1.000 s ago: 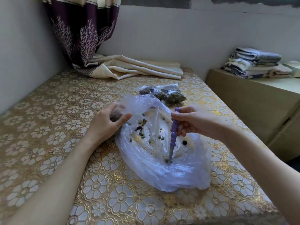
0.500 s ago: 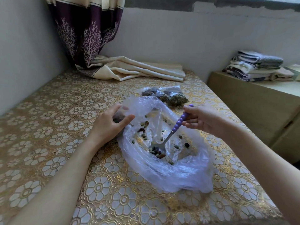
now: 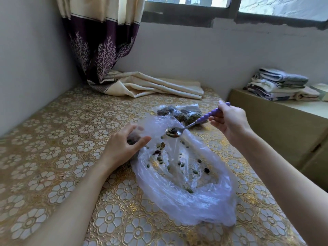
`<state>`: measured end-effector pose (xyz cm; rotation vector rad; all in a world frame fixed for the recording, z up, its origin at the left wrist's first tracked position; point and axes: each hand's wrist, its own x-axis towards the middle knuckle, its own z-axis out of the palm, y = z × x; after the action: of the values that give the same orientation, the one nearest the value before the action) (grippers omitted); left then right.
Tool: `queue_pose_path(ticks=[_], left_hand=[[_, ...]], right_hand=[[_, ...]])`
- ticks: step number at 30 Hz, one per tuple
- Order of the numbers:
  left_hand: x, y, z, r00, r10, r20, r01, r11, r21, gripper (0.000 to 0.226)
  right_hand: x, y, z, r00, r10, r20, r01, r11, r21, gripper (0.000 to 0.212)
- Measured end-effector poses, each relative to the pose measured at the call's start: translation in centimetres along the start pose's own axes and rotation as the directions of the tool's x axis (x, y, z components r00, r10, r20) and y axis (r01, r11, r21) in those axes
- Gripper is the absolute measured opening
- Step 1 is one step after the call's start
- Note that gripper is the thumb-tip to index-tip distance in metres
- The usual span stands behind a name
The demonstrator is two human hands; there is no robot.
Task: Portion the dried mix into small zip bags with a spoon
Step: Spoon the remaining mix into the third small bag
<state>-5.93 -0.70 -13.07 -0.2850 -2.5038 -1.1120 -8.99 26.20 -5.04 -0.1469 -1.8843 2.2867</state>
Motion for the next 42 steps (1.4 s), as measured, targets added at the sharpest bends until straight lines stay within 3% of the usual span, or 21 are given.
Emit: queue_pose_path(ticks=[4, 12, 24, 27, 34, 42], left_hand=[[-0.1, 0.2, -0.1, 0.999, -0.03, 0.036, 0.03, 1.0, -0.003, 0.068], [-0.1, 0.3, -0.1, 0.999, -0.034, 0.032, 0.035, 0.999, -0.031, 0.064], [-0.1, 0.2, 0.0, 0.999, -0.038, -0.019, 0.036, 0.996, -0.087, 0.055], [-0.1, 0.2, -0.1, 0.999, -0.041, -0.004, 0.041, 0.997, -0.073, 0.055], [-0.2, 0.2, -0.1, 0.999, -0.032, 0.017, 0.033, 0.998, -0.044, 0.067], [-0.1, 0.1, -0.1, 0.999, -0.035, 0.021, 0.036, 0.998, -0.052, 0.062]], right_hand=[[-0.4, -1.1, 1.7, 0.997, -0.078, 0.016, 0.078, 0.997, 0.0, 0.028], [-2.0, -1.4, 5.9, 0.967, -0.169, 0.19, 0.182, 0.982, -0.052, 0.021], [-4.1, -1.1, 6.2, 0.806, -0.399, 0.438, 0.453, 0.891, -0.02, 0.013], [-3.8, -1.0, 5.3, 0.828, -0.402, 0.391, 0.425, 0.905, 0.028, 0.014], [-2.5, -1.3, 2.2, 0.946, -0.313, 0.083, 0.309, 0.949, 0.061, 0.016], [-2.4, 0.9, -2.1, 0.926, -0.376, 0.042, 0.372, 0.886, -0.277, 0.016]])
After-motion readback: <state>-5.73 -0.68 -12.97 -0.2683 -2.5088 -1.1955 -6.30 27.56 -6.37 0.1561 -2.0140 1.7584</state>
